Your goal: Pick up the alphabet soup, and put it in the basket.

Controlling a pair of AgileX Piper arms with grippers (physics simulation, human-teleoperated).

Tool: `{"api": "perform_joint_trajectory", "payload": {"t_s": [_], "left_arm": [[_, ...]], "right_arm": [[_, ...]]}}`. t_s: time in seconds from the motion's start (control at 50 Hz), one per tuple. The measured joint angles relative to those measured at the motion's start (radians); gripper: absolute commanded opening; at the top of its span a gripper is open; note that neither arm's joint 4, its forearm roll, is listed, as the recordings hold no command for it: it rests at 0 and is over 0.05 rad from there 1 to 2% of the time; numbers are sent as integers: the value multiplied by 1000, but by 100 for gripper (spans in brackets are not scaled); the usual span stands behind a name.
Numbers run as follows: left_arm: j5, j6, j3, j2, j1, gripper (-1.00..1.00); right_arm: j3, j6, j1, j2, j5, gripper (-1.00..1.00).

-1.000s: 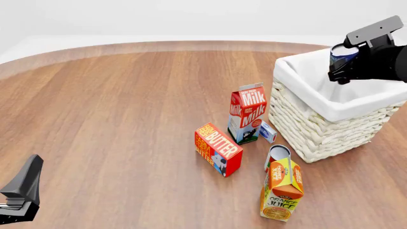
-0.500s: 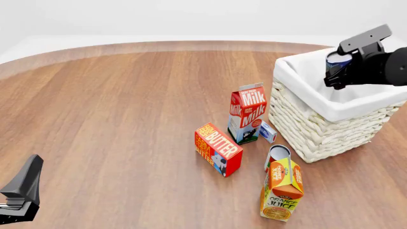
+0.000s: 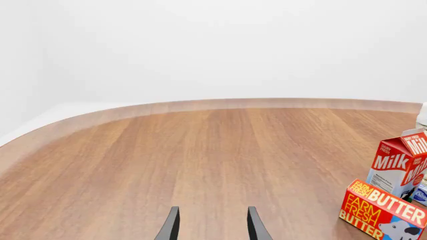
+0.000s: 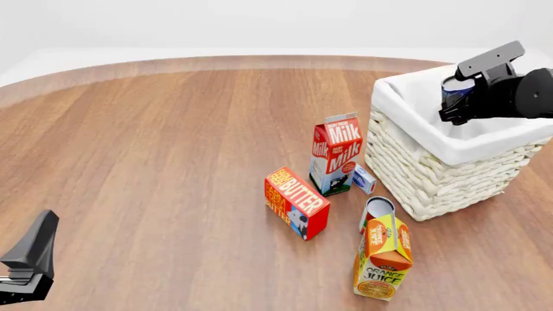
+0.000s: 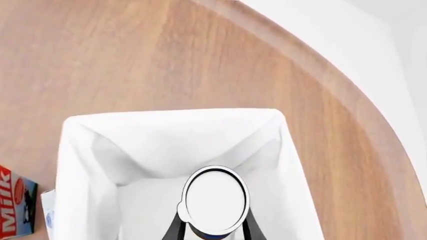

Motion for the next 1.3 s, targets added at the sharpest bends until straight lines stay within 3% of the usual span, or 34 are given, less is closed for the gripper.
{"api": "perform_joint_trajectory", "payload": {"t_s": [1.12, 1.14, 1.3], "left_arm": [[0, 0, 0, 0, 0, 100], [0, 0, 0, 0, 0, 100], [0, 0, 0, 0, 0, 100]], "right_arm": [[-12, -41, -24, 79, 0, -100], [-12, -42, -25, 79, 0, 100], [-26, -32, -43, 79, -7, 100]]}}
